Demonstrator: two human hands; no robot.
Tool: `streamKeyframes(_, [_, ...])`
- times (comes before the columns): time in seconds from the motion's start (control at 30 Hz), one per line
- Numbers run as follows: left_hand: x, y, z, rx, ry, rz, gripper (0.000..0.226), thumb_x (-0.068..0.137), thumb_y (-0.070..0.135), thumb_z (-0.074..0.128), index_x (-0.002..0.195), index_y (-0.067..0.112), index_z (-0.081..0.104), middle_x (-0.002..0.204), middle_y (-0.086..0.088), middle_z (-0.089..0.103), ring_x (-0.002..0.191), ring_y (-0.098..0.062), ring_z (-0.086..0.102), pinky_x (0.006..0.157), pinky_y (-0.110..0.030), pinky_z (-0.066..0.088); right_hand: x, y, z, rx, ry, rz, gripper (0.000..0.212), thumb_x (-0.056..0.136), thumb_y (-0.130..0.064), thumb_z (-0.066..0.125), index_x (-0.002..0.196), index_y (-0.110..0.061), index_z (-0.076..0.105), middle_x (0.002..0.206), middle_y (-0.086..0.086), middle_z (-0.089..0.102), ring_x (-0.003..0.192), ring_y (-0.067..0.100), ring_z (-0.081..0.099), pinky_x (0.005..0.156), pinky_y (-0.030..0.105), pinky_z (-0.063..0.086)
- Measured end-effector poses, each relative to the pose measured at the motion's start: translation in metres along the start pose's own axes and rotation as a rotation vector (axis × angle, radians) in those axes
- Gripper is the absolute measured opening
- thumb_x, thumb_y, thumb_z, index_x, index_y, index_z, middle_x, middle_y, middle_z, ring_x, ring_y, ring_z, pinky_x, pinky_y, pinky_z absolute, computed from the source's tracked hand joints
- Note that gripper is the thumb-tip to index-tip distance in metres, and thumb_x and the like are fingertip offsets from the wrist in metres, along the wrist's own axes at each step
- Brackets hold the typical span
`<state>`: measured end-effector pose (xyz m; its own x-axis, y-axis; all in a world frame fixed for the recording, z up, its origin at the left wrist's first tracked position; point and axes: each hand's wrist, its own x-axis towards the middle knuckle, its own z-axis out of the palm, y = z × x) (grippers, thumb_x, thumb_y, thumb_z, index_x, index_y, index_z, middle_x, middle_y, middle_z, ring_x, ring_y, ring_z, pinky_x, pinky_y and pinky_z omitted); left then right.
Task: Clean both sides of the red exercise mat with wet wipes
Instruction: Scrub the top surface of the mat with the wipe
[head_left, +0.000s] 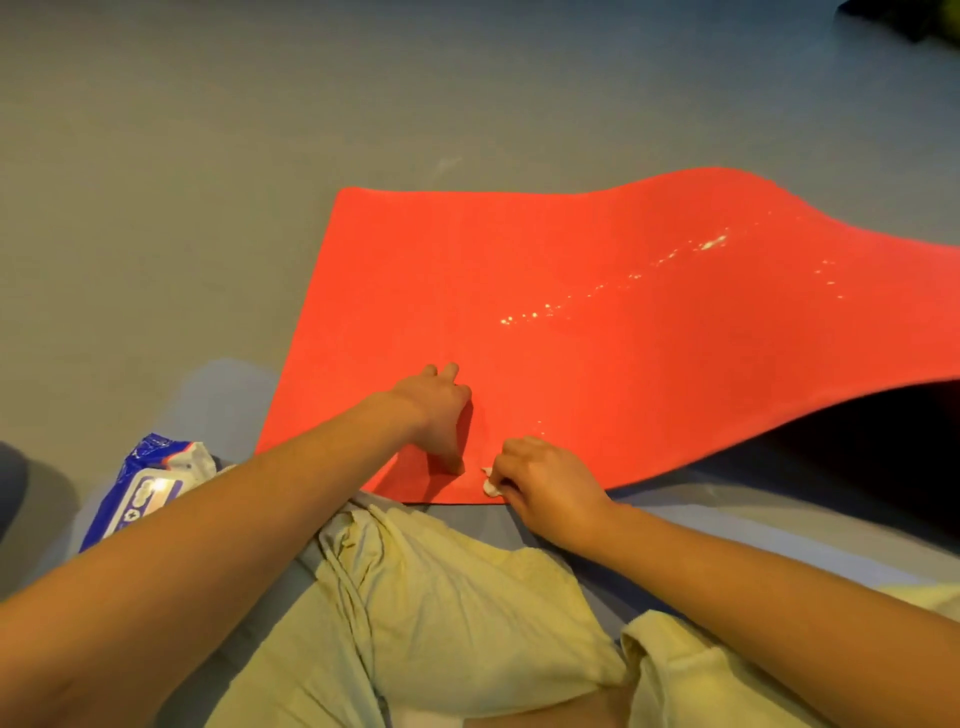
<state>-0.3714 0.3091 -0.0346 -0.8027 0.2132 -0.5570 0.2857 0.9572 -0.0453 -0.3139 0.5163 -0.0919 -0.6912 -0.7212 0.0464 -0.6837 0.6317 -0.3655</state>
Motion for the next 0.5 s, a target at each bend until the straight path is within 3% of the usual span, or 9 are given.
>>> streamKeyframes(0.13, [-0.011,0.014,0.005,0.048,-0.059,-0.003,0.123,0.056,0.078,0.085,0.149,0.010,0.040,0.149,-0.014,0.034,0.135,-0.036,0.040,0.105,-0.043,0.044,0.032,0.013,-0.006,-0.010,0.031,0.087,0.009,0.085,-0.014,0.061,0.087,-0.019,0.069,0.088,0.002,0.059,0.087,0.029,0.058,0.065,0.042,0.048])
streamKeyframes(0.23, [-0.016,0.017,0.009,0.045,-0.043,-0.013,0.128,0.056,0.076,0.087,0.152,0.010,0.033,0.153,-0.015,0.031,0.139,-0.036,0.036,0.109,-0.044,0.042,0.054,0.020,-0.010,0.030,0.085,0.276,0.013,0.085,-0.014,0.062,0.091,-0.019,0.072,0.094,0.003,0.064,0.091,0.029,0.061,0.069,0.039,0.047])
streamKeyframes(0.3, [-0.016,0.015,0.009,0.043,-0.024,-0.011,0.129,0.052,0.077,0.088,0.150,0.013,0.033,0.152,-0.013,0.031,0.138,-0.035,0.036,0.110,-0.045,0.042,0.055,0.016,-0.008,0.020,0.093,0.308,0.011,0.087,-0.014,0.063,0.089,-0.019,0.072,0.093,0.003,0.064,0.090,0.029,0.061,0.067,0.038,0.045])
streamKeyframes(0.4, [-0.011,0.014,0.005,0.019,0.000,-0.020,0.122,0.055,0.078,0.086,0.148,0.016,0.036,0.146,-0.011,0.035,0.135,-0.034,0.039,0.107,-0.043,0.042,0.029,0.005,-0.003,-0.014,0.075,0.207,0.007,0.089,-0.016,0.064,0.087,-0.018,0.071,0.087,0.002,0.061,0.087,0.029,0.060,0.062,0.038,0.044])
streamKeyframes(0.5, [0.003,0.006,-0.003,-0.094,0.045,-0.039,0.094,0.069,0.069,0.083,0.140,0.019,0.049,0.138,-0.012,0.046,0.128,-0.035,0.048,0.103,-0.042,0.047,-0.005,-0.001,-0.004,-0.051,0.021,0.075,0.012,0.094,-0.021,0.061,0.085,-0.017,0.067,0.086,0.002,0.057,0.084,0.027,0.056,0.059,0.039,0.042])
